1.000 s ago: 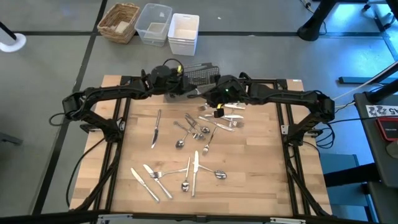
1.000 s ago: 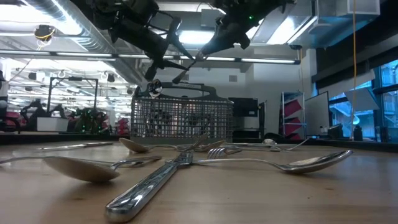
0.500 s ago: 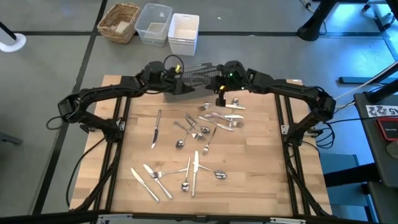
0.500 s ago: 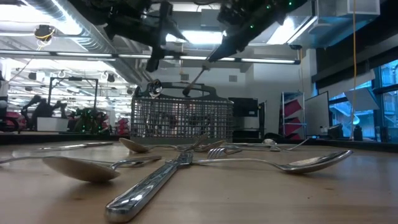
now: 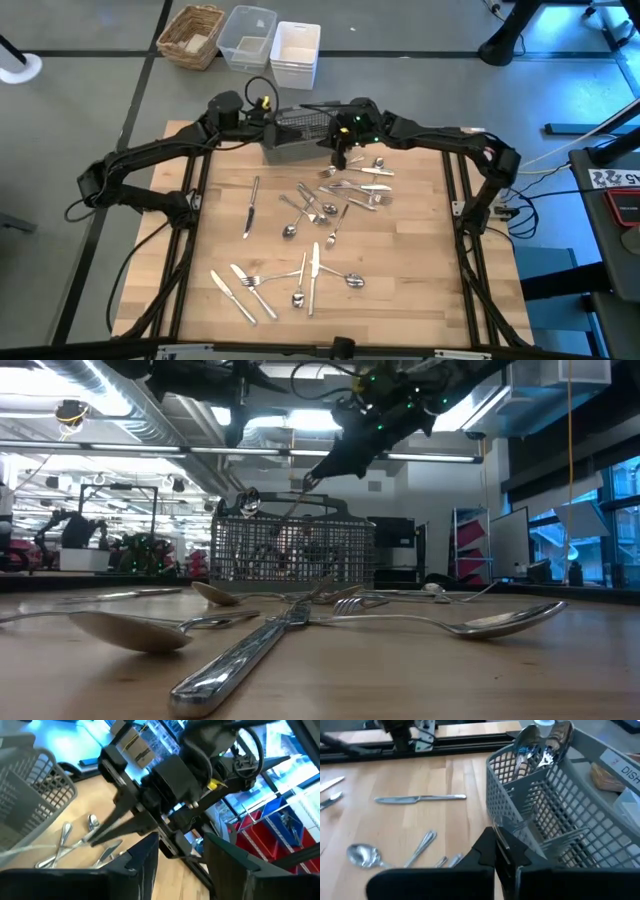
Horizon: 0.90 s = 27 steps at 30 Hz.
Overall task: Sort silverware
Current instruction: Put the silver fork into the silverware rack
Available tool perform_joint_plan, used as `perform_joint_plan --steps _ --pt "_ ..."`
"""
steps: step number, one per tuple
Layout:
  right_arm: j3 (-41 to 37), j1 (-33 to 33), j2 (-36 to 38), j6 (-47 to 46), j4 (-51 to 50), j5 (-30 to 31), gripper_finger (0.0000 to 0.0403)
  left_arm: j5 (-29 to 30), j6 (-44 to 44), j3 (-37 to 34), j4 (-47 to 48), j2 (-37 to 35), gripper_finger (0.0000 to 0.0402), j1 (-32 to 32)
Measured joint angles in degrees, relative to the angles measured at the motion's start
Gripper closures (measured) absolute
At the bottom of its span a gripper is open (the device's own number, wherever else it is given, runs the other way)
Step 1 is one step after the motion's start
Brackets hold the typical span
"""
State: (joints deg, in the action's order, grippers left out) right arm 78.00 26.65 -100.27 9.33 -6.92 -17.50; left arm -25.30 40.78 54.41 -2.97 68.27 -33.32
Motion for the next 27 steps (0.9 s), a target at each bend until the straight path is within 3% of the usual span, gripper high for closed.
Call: perform_joint_plan --steps 4,11,27 --pt "0.0 0.0 -1.2 0.1 1.4 4.9 0.0386 0.0 -0.5 0.0 3.9 0.0 0.0254 0.3" --pt "0.0 0.0 -3.3 1.5 6.3 5.2 0.0373 0.0 -3.5 0.0 12.3 0.0 0.0254 0.3" --pt "1.9 0.0 -4.5 -1.5 6.0 7.7 0.0370 0.0 -6.7 0.0 14.5 0.1 0.0254 0.3"
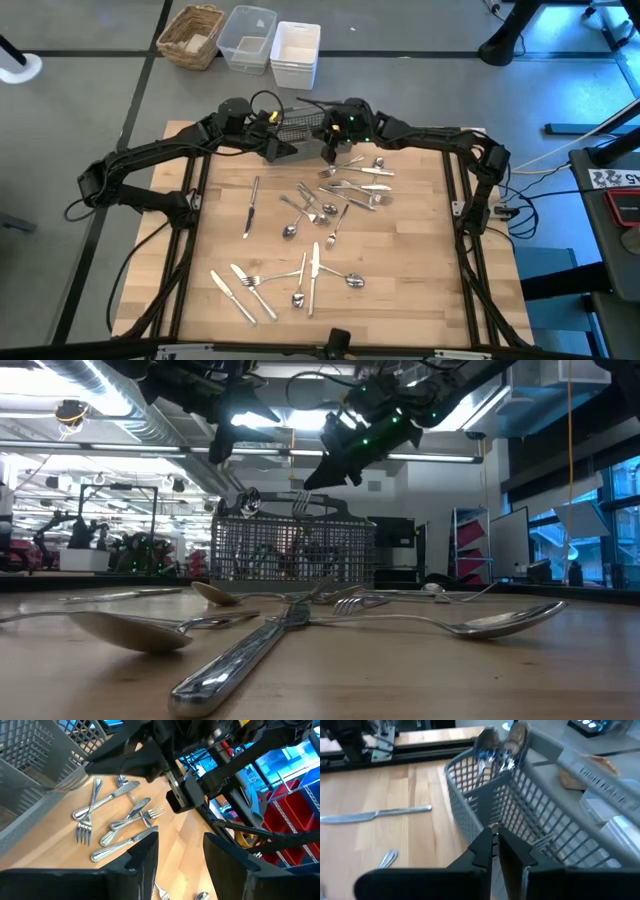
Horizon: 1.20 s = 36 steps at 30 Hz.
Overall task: Sort silverware
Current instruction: Put the silver fork into the silverware rack, then put the silver spoon into the silverware rack
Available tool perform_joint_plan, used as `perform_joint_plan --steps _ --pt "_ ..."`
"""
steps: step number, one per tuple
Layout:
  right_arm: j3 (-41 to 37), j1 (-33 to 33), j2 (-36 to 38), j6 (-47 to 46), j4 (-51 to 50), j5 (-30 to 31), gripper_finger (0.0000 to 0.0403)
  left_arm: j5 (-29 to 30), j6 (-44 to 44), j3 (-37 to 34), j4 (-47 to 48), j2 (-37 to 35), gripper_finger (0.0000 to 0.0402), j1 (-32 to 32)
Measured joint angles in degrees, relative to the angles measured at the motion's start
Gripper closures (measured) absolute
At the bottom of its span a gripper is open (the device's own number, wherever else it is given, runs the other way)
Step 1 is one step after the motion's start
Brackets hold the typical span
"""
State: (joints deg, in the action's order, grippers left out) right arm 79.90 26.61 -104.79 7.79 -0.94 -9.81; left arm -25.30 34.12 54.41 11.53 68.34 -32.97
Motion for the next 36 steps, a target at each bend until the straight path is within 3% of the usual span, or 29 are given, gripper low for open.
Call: perform_joint_plan --steps 8,14,22,30,36 --pt "12.1 0.0 0.7 1.1 -14.3 0.3 0.0370 0.0 -1.6 0.0 0.0 0.0 0.0254 0.0" --pt "26.0 0.0 0.7 6.2 -36.0 0.4 0.0370 0.0 -2.0 0.0 0.1 0.0 0.0254 0.4" --pt "42.3 0.0 0.8 6.0 -65.5 0.3 0.0370 0.0 -8.7 0.0 1.7 0.0 0.0254 3.8" --pt "44.7 0.0 0.9 4.2 -89.4 0.3 0.0370 3.0 -15.6 0.0 2.1 0.1 0.0254 9.5" --pt "40.1 -1.4 4.2 3.0 -88.7 -2.5 0.0370 7.6 -16.4 0.0 2.1 0.1 0.0254 12.5"
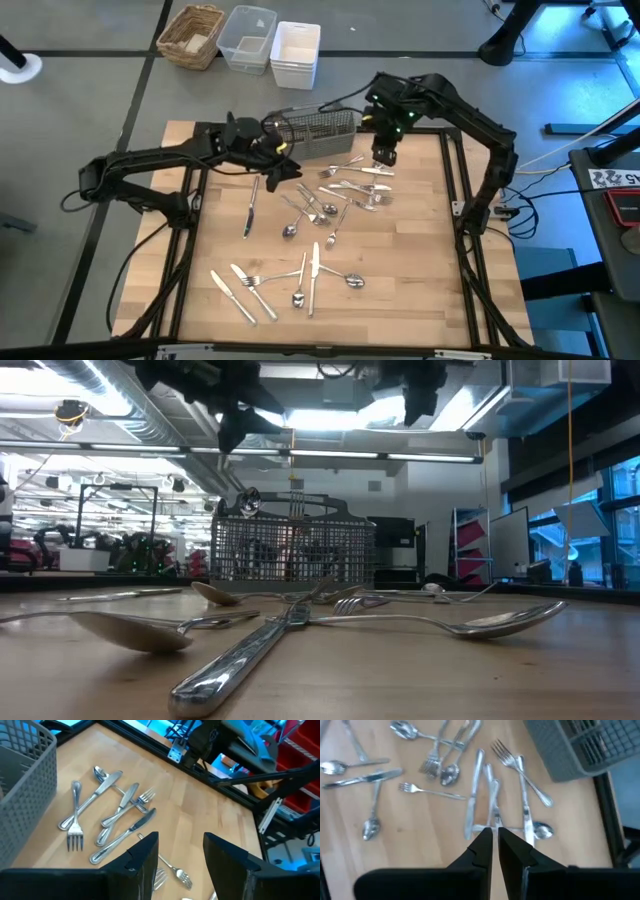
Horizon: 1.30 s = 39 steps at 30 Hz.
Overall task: Sort silverware
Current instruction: Put the silver spoon into the silverware rack
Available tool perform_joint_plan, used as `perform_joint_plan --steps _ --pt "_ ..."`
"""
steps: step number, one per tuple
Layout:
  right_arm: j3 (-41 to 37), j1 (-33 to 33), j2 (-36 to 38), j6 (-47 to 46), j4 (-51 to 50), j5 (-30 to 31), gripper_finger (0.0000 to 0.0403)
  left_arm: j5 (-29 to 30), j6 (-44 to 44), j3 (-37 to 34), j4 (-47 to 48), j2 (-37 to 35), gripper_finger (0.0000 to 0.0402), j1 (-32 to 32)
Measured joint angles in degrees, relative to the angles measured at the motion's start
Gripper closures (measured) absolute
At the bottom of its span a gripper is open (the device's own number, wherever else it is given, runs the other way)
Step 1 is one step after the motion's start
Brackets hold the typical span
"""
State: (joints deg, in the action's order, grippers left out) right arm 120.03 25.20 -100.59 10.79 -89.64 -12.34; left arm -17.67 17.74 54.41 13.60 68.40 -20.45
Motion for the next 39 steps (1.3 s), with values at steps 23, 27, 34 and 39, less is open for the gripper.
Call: perform_joint_plan --steps 23,27,34,39 --pt "-36.2 -3.6 11.9 -1.8 3.5 -0.8 0.0370 4.9 -17.7 0.0 -7.7 20.1 0.0254 6.1" --pt "-39.2 -3.6 11.9 -1.9 3.5 -0.8 0.0370 5.0 -25.9 0.0 -9.7 24.7 0.0254 6.1" --pt "-40.6 -3.6 11.9 -2.0 4.5 -0.8 0.0370 6.3 -32.2 0.0 -13.5 32.1 0.0254 6.1" --pt "-40.6 -3.6 11.9 -2.0 5.9 -0.8 0.0370 9.0 -35.8 1.4 -13.4 34.8 0.0254 6.1"
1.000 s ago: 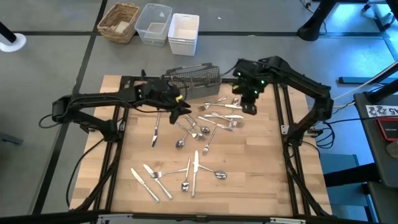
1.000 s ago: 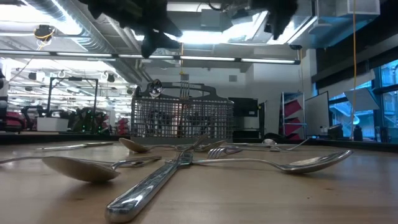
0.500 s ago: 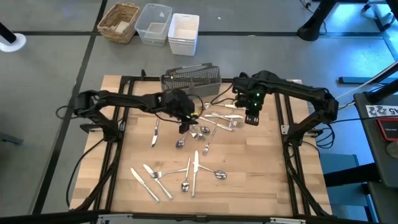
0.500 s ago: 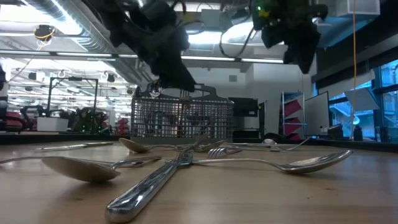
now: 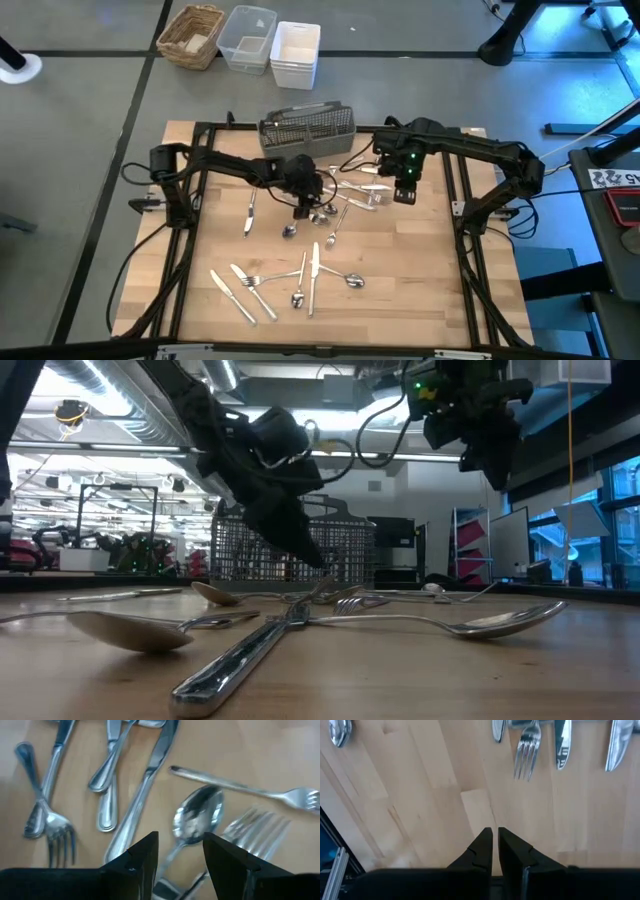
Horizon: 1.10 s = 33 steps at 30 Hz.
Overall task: Sort silverware
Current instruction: Put the silver spoon into the silverware rack
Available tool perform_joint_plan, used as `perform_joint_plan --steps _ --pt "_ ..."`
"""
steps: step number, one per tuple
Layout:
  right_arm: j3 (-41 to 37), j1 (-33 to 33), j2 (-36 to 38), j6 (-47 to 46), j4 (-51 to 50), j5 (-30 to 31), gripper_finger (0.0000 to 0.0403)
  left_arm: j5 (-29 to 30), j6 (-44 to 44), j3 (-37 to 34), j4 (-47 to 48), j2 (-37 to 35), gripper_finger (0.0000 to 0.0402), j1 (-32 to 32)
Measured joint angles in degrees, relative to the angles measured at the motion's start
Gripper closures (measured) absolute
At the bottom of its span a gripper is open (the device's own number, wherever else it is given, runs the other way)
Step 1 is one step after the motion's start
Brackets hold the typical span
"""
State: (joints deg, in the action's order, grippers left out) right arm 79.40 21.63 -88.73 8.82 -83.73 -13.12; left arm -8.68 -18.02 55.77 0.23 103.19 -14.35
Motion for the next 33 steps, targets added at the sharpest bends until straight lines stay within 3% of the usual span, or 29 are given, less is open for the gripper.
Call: perform_joint_plan --steps 14,24,33 --pt "0.0 0.0 0.0 0.0 2.7 0.0 0.0370 0.9 -5.4 1.8 5.6 2.5 0.0257 -0.3" --pt "0.0 0.0 0.0 0.0 2.9 0.0 0.0370 2.5 -5.9 1.8 4.7 3.6 0.0291 -0.5" --pt "0.0 0.0 0.0 0.0 3.2 0.0 0.0370 3.0 -6.2 1.8 3.9 5.1 0.0298 -1.9"
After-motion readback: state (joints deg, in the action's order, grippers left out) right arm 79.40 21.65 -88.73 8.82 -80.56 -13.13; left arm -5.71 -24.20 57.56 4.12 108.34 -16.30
